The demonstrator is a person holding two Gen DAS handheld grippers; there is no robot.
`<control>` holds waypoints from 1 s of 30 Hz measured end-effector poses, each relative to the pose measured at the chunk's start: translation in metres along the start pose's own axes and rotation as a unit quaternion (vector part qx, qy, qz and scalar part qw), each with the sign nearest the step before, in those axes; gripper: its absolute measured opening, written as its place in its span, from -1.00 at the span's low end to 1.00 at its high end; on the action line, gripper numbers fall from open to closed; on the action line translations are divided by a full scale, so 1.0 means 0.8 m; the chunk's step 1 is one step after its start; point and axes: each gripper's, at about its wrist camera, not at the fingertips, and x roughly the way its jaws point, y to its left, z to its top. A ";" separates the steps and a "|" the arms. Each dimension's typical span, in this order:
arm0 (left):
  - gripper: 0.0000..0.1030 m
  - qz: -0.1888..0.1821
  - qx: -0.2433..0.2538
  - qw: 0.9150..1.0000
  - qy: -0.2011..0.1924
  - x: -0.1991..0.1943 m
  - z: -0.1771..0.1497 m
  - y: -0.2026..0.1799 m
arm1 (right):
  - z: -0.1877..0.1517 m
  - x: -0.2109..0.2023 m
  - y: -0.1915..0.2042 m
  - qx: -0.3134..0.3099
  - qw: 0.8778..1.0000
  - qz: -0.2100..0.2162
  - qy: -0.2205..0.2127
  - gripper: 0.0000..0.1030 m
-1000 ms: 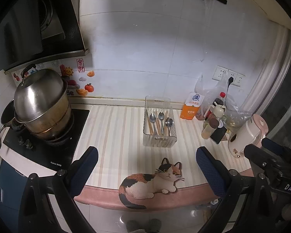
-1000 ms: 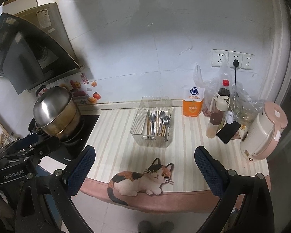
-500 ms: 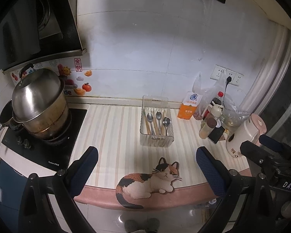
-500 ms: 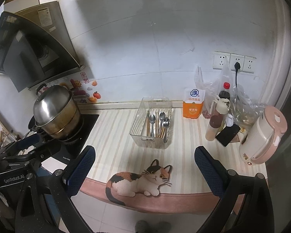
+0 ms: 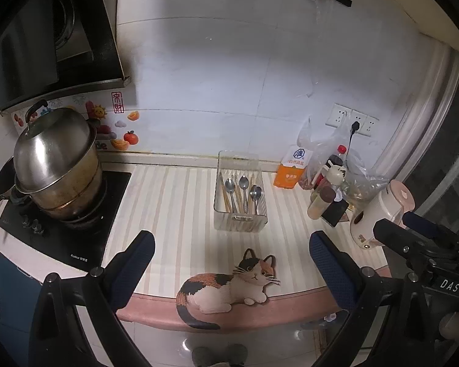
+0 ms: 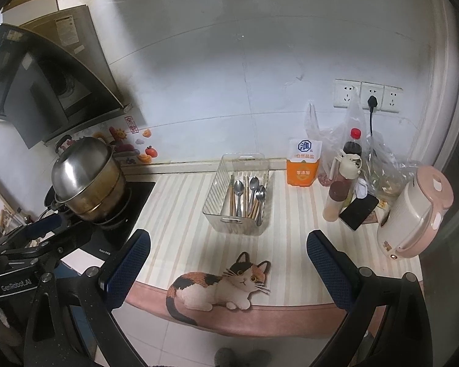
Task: Organize utensils
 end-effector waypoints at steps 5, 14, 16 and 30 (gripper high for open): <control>1.00 -0.003 -0.001 1.000 -0.002 0.000 0.001 0.000 | -0.001 -0.004 -0.004 0.001 1.000 -0.003 -0.002 1.00; 1.00 -0.002 -0.004 1.000 -0.003 -0.001 0.001 -0.003 | -0.001 -0.005 -0.004 0.002 1.000 -0.004 -0.003 1.00; 1.00 -0.002 -0.003 1.000 -0.002 -0.001 0.002 -0.003 | -0.001 -0.005 -0.003 0.003 1.000 -0.005 -0.003 1.00; 1.00 0.007 -0.007 1.000 -0.005 -0.003 0.002 -0.006 | 0.002 -0.008 -0.011 -0.006 1.000 0.002 0.002 1.00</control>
